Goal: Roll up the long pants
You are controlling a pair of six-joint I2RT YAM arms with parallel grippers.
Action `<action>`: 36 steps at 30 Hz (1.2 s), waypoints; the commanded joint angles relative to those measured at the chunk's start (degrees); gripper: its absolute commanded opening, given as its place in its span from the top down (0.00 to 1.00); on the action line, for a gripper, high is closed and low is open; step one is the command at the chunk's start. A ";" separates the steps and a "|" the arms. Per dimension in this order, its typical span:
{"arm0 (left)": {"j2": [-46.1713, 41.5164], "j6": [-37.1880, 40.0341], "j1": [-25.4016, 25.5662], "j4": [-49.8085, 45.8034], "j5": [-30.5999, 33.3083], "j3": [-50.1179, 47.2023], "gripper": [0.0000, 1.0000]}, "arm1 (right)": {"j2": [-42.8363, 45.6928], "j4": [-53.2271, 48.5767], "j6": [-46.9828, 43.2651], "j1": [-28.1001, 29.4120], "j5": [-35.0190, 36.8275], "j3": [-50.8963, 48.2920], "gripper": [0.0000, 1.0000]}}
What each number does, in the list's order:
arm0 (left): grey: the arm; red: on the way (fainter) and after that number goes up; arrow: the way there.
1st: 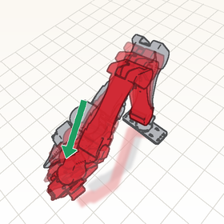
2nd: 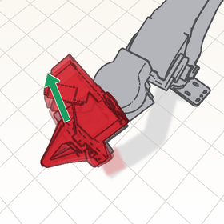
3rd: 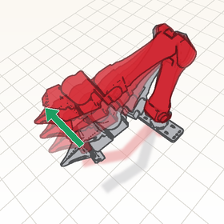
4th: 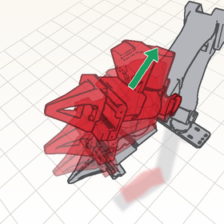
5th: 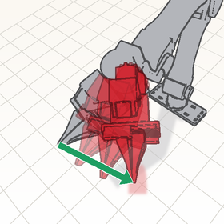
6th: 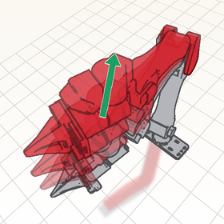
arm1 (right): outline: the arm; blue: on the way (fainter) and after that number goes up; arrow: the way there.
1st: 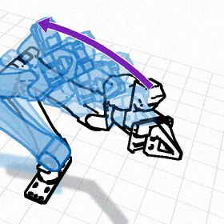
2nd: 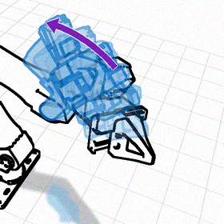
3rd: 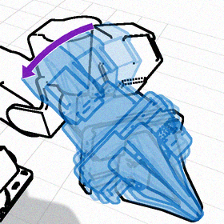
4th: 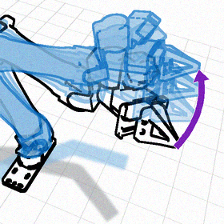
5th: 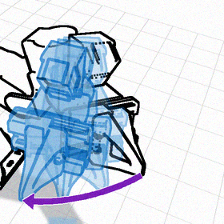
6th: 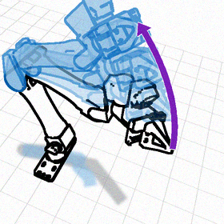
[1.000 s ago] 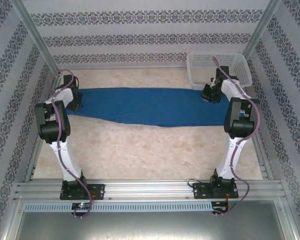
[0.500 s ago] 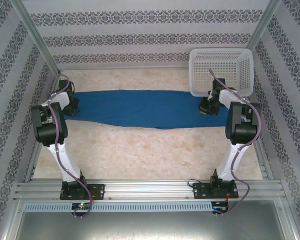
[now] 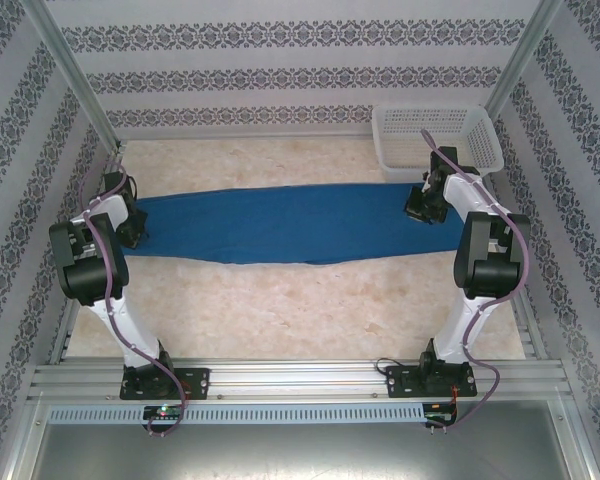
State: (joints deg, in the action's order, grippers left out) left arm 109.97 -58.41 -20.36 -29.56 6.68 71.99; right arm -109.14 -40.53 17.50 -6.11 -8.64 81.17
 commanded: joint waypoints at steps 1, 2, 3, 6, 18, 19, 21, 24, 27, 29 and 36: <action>-1.34 1.80 -1.26 -6.35 2.60 -2.59 1.00 | -0.41 -1.61 -1.82 0.48 4.88 -0.78 0.99; -1.77 1.88 -1.26 -6.28 2.43 -2.70 1.00 | -1.28 -1.52 -1.98 0.48 5.74 -1.34 1.00; -2.16 1.90 -1.28 -6.35 2.47 -2.72 1.00 | -1.85 -1.56 -2.11 0.48 6.34 -1.76 1.00; -3.05 2.16 -1.44 -6.90 2.21 -2.30 1.00 | -2.47 -1.61 -1.55 0.57 7.64 -3.81 1.00; -5.01 1.99 -1.96 -6.59 0.97 -3.03 1.00 | 2.14 -0.98 0.84 1.99 11.01 -14.54 1.00; -5.34 2.05 -2.05 -6.59 0.88 -3.24 1.00 | 2.95 -1.33 0.95 2.06 11.14 -15.27 1.00; -6.14 2.25 -2.39 -6.48 0.88 -3.66 1.00 | 4.97 -2.03 1.22 2.16 11.48 -17.36 1.00; -7.19 2.50 -3.10 -6.43 0.57 -4.21 1.00 | 7.53 -3.84 1.85 2.15 12.27 -19.86 1.00; -7.92 2.78 -3.79 -8.03 0.64 -4.06 1.00 | 9.81 -5.77 2.79 2.15 13.21 -22.10 1.00; -9.06 2.53 -4.16 -8.48 0.32 -4.88 1.00 | 11.61 -5.75 2.81 2.19 13.21 -23.60 1.00; -14.81 3.55 -4.51 -4.47 -8.68 -7.21 0.24 | 14.91 -14.74 -1.88 1.12 15.47 -9.96 0.09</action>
State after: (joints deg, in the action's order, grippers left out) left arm 98.41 -56.73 -24.14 -34.33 4.40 65.58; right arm -96.23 -47.75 18.65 -4.62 3.49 61.39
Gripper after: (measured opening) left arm 0.272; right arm 0.545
